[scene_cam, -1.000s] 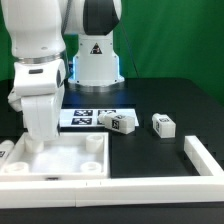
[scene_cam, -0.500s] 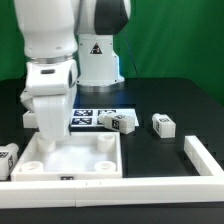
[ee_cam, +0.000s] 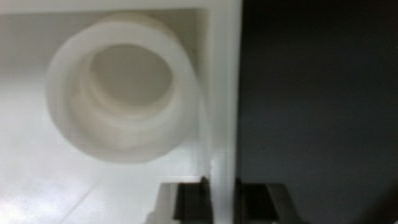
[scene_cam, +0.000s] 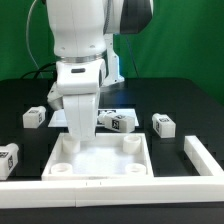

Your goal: Assemble one leg

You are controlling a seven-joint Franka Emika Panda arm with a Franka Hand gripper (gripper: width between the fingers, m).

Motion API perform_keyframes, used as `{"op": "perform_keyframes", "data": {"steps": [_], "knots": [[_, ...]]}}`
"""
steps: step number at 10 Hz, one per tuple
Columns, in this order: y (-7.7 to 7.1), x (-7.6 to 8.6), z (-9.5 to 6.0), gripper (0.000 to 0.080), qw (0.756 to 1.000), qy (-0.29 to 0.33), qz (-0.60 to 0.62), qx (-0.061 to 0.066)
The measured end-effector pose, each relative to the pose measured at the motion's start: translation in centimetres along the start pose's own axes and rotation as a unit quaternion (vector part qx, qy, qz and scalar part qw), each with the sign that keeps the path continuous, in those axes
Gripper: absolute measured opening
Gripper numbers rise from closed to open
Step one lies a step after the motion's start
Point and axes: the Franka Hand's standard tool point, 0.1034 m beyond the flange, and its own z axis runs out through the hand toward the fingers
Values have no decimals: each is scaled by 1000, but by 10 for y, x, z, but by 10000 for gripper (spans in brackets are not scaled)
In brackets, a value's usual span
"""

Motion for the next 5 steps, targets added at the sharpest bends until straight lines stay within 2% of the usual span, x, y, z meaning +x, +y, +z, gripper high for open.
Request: {"op": "perform_keyframes", "data": {"steps": [2, 3, 5], "knots": [[0, 0, 0, 52, 1000, 0, 0, 0], [3, 6, 0, 52, 1000, 3, -16, -7], [4, 33, 3, 52, 999, 12, -30, -10]]}}
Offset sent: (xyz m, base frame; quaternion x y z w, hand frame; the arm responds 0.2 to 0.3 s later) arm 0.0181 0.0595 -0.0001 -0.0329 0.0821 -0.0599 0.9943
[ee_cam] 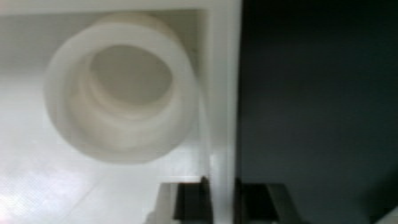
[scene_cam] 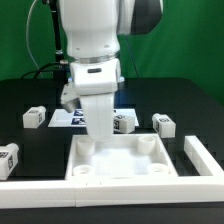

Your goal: Assemble one leg

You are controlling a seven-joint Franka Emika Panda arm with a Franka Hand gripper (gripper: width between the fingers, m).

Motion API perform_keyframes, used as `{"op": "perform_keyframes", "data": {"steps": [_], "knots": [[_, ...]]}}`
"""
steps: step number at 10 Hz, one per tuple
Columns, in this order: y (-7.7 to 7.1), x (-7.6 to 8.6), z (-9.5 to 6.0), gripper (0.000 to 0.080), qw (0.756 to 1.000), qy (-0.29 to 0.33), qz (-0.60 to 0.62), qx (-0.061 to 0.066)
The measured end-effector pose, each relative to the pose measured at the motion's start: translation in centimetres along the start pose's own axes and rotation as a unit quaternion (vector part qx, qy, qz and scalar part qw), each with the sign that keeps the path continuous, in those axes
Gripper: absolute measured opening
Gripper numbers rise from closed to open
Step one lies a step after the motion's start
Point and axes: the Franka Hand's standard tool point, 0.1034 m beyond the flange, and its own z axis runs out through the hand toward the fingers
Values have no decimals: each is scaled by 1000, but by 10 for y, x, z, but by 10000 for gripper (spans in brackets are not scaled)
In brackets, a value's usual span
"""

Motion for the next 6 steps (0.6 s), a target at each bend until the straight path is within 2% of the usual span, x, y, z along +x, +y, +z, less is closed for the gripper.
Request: {"op": "perform_keyframes", "data": {"steps": [2, 4, 6], "knots": [[1, 15, 2, 52, 1000, 4, 0, 3], [1, 29, 3, 52, 1000, 7, -6, 16], [1, 44, 4, 52, 1000, 7, -3, 14]]}}
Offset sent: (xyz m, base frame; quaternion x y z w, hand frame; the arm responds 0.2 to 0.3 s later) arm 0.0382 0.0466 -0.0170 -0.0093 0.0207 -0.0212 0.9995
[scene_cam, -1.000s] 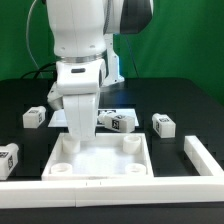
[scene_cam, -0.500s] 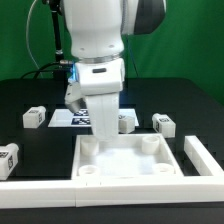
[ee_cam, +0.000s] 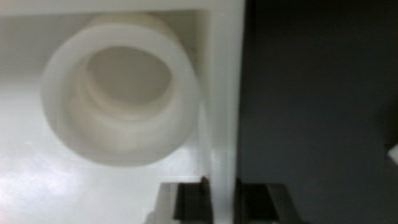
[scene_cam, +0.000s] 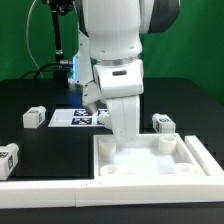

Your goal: Assemble one leg

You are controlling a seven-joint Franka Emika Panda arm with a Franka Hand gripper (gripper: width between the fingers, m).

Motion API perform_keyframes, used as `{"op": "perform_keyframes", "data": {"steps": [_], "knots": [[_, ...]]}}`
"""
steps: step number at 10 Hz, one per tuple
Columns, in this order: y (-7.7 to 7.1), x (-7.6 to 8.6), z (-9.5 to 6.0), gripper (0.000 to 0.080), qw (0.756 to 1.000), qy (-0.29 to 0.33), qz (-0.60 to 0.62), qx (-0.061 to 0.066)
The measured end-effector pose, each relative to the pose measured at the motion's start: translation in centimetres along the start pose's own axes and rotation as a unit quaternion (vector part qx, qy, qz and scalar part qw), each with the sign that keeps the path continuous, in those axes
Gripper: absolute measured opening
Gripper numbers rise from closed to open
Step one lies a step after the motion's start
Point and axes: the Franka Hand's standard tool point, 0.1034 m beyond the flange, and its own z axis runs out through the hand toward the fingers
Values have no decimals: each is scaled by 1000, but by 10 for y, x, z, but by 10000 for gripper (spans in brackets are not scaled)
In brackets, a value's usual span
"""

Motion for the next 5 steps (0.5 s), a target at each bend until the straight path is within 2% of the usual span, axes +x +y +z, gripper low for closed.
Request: {"op": "perform_keyframes", "data": {"steps": [5], "knots": [[0, -1, 0, 52, 1000, -2, 12, 1]]}}
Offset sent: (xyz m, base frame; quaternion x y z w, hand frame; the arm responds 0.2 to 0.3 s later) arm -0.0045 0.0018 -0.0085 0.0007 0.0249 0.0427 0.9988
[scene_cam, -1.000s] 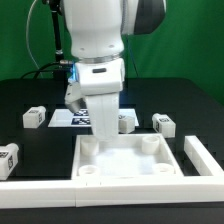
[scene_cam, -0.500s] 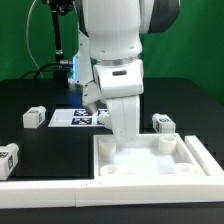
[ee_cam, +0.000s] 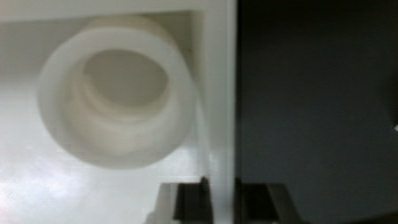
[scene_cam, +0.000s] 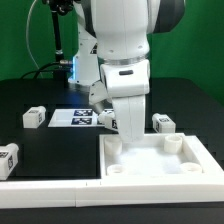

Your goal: Assemble one leg

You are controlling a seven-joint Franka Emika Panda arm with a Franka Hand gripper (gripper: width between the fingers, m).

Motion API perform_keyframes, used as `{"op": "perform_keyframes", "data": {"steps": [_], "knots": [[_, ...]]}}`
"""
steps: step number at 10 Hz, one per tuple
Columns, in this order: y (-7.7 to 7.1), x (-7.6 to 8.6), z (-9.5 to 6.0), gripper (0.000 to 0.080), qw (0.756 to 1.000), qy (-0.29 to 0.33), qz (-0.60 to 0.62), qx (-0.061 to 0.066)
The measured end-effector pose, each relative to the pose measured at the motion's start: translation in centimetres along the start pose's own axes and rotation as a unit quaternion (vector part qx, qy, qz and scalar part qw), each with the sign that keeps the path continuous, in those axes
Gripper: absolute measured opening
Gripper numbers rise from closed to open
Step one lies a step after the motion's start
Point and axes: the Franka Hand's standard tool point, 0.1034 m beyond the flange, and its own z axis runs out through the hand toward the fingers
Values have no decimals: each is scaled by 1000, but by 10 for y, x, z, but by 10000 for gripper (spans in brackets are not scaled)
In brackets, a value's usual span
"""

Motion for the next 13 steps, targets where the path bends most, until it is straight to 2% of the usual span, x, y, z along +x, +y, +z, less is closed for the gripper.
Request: {"op": "perform_keyframes", "data": {"steps": [1, 3, 4, 5, 6, 8, 9, 13], "knots": [[0, -1, 0, 145, 1000, 0, 0, 0], [0, -1, 0, 420, 1000, 0, 1, 0], [1, 0, -11, 420, 999, -7, 41, -5], [-2, 8, -25, 595, 997, -19, 69, -17], [-8, 24, -32, 633, 993, -24, 112, -35], [-13, 50, -38, 646, 982, -25, 185, -42], [-14, 54, -36, 646, 966, -20, 253, -42], [-14, 53, -35, 649, 932, -11, 360, -46]]}}
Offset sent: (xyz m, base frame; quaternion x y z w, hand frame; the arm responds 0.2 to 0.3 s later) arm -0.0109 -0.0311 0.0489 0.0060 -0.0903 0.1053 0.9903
